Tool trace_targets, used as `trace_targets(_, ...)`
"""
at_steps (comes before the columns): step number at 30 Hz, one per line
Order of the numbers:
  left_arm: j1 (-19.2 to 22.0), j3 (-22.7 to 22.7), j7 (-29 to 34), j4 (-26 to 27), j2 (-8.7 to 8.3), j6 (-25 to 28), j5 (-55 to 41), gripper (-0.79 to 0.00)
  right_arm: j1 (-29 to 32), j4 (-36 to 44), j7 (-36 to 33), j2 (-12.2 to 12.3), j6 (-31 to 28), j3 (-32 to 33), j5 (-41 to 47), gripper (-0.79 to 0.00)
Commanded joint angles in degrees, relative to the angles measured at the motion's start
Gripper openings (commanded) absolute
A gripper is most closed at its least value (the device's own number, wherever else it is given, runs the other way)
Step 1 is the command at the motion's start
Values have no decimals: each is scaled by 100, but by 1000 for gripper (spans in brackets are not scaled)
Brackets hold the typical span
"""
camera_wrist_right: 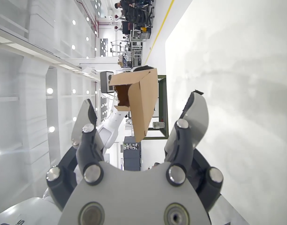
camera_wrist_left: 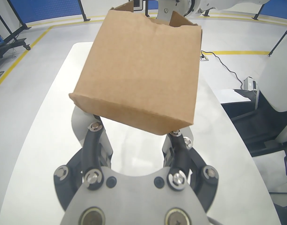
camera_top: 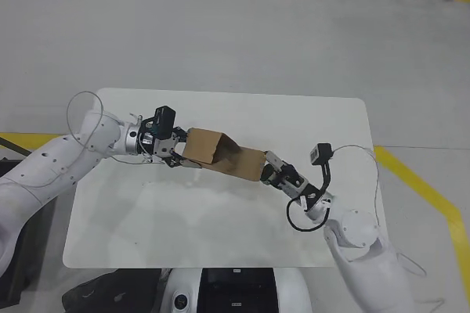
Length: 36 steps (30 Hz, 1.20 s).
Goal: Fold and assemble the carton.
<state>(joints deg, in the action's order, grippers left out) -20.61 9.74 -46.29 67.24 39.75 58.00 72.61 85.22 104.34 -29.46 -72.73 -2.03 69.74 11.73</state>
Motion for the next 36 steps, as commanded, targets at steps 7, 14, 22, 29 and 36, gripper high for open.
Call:
trace_targets(7, 30, 0, 0, -81, 51, 0, 174, -376, -316, -106, 77, -35, 284, -450, -496, -785)
trace_targets(14, 64, 0, -1, 42, 48, 0, -71, -132, -295, -100, 104, -28, 305, -421, -374, -785)
trace_targets(22, 67, 0, -1, 411, -79, 0, -480, 0, -351, -280, -183, -21, 41, -343, 112, -785)
trace_targets(29, 36, 0, -2, 619, -172, 0, -758, 0, -406, -415, -324, -15, -62, -370, 211, -785)
trace_targets(36, 20, 0, -2, 764, -215, 0, -889, 0, -471, -560, -499, -17, -226, -403, 456, -785)
